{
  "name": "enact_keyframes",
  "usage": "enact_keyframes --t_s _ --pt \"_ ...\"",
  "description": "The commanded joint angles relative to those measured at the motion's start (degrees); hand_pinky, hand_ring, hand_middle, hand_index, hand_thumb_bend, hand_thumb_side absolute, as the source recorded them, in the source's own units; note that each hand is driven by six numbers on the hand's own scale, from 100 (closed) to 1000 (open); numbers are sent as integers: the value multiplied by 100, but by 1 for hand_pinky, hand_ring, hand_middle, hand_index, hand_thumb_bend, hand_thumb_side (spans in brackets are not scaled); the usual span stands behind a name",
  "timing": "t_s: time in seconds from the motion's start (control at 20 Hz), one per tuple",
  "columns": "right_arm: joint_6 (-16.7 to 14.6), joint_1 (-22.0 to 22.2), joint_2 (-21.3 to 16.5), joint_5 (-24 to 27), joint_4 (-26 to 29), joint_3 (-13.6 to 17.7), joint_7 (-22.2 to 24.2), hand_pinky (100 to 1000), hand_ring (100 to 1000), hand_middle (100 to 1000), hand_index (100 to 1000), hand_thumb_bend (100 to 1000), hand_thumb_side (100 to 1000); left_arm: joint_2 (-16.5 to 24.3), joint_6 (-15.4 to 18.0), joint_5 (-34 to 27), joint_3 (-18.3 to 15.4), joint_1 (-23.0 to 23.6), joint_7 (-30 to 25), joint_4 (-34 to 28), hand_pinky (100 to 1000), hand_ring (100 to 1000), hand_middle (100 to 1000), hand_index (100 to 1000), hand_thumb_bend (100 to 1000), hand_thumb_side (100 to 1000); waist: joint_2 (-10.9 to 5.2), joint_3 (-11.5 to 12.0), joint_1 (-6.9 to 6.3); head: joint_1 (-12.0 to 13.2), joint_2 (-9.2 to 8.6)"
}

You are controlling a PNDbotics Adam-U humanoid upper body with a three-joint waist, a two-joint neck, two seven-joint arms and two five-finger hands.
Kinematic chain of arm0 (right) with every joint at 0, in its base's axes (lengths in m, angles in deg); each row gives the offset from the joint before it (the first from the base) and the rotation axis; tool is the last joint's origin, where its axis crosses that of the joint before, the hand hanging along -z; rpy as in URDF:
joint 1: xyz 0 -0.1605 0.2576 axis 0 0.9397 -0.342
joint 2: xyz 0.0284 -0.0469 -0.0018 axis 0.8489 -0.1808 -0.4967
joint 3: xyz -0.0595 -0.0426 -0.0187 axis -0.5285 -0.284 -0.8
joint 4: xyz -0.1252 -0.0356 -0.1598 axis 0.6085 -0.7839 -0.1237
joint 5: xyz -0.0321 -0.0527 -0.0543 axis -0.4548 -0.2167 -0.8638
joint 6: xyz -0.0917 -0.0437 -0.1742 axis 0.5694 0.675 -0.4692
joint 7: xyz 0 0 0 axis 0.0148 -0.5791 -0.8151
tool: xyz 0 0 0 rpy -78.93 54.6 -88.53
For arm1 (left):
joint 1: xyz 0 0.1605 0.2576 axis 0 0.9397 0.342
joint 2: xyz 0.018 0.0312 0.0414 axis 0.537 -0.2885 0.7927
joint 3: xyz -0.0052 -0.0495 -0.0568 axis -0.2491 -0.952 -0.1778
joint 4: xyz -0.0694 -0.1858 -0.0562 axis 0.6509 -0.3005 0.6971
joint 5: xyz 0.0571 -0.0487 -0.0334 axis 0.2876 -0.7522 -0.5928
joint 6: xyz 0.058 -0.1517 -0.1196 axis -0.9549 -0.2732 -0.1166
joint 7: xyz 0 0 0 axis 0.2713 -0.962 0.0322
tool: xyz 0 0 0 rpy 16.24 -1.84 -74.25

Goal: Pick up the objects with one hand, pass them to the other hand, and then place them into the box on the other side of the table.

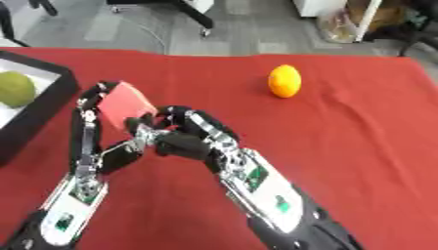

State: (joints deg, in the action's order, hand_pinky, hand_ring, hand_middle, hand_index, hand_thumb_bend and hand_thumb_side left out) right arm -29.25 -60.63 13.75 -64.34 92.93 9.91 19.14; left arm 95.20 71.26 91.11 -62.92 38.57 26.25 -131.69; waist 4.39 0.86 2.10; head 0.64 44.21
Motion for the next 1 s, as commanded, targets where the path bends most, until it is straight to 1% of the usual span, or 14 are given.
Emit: enact_keyframes --t_s 0.05,0.1,0.15,0.2,0.25,0.35,0.55,0.65,0.8,0.95,1.0 --pt "-130 -56 -23 103 20 40 -10 602 547 713 935 578 696 87 3 109 -51 -76 73 -140 709 614 582 659 100 472 -10 -2 3 24 -10" --pt "-176 -49 -12 195 7 50 -68 619 577 767 954 605 728 99 3 139 -55 -65 81 -142 709 613 582 659 100 474 -8 -4 2 22 -10" --pt "-225 -44 -3 304 -2 61 -141 623 582 776 956 610 731 112 2 168 -59 -50 89 -141 709 613 582 659 100 474 -6 -5 2 20 -10" --pt "-278 -40 4 417 -6 73 -221 632 597 799 963 616 762 128 -2 190 -61 -32 94 -136 710 614 582 660 100 468 -5 -7 2 18 -10" --pt "-333 -38 8 533 -6 83 -300 635 600 804 965 610 750 146 -5 209 -63 -13 97 -130 710 614 583 660 100 476 -3 -8 1 16 -10" --pt "-439 -37 13 710 11 116 -438 642 607 813 967 606 755 190 -15 256 -75 29 97 -111 710 614 583 660 100 477 -1 -6 0 17 -10" --pt "-608 -45 1 865 114 248 -632 645 610 813 968 589 758 289 -63 340 -124 128 103 -48 710 614 583 660 100 479 -2 -7 -2 20 -10" --pt "-670 -62 -19 874 211 356 -709 645 608 808 968 570 761 337 -106 383 -148 168 106 -13 712 614 583 661 100 478 -6 -5 -4 20 -10" --pt "-793 -83 -90 722 475 673 -850 644 604 799 962 540 753 447 -222 429 -245 232 54 59 712 614 583 663 115 474 -21 -7 -7 29 -10" --pt "-912 -52 -172 468 672 1008 -988 644 600 792 956 524 739 602 -547 496 -504 264 -95 29 713 618 579 661 133 473 -33 -9 -9 46 -10" --pt "-938 -32 -191 389 699 1088 -1022 643 593 778 953 507 714 655 -673 494 -593 272 -127 -7 715 627 582 666 186 487 -37 -7 -12 55 -10"
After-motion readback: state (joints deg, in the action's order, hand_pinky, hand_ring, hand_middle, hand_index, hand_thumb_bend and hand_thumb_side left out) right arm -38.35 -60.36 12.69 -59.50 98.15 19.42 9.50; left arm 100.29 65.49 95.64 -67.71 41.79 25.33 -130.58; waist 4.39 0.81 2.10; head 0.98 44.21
